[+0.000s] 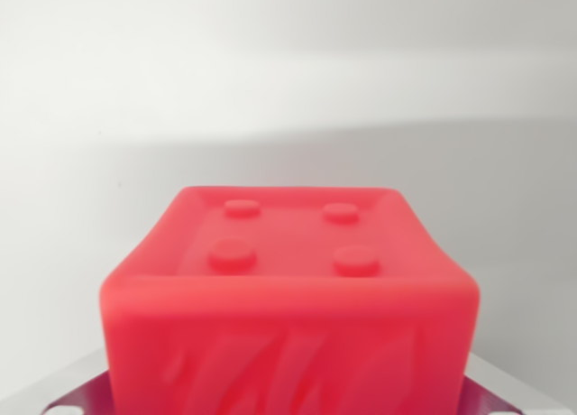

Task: Destack cube

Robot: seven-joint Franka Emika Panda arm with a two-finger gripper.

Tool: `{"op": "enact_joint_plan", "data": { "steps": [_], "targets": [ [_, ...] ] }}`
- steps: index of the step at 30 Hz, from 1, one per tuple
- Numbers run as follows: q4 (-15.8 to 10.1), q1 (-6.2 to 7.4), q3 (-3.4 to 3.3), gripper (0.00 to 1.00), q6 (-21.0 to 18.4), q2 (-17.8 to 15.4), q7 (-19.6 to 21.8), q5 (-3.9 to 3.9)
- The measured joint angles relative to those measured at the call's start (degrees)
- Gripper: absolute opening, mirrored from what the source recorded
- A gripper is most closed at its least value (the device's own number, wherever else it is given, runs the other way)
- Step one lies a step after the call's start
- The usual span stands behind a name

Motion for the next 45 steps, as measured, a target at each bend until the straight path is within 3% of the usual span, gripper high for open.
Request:
{"op": "enact_joint_plan", "data": {
  "steps": [12,25,42,43,45],
  "targets": [
    [0.8,-1.14,1.36,0.0,3.4,4.2,-0.8,1.1],
    [1.8,-2.44,2.75,0.0,6.0,7.7,-1.1,1.36],
    [2.3,-3.18,3.49,0.0,7.3,9.5,-1.1,1.36],
    [2.3,-3.18,3.49,1.0,7.4,9.6,-1.1,1.36],
    [2.3,-3.19,3.51,1.0,7.4,9.6,-1.1,1.36]
  ]
}}
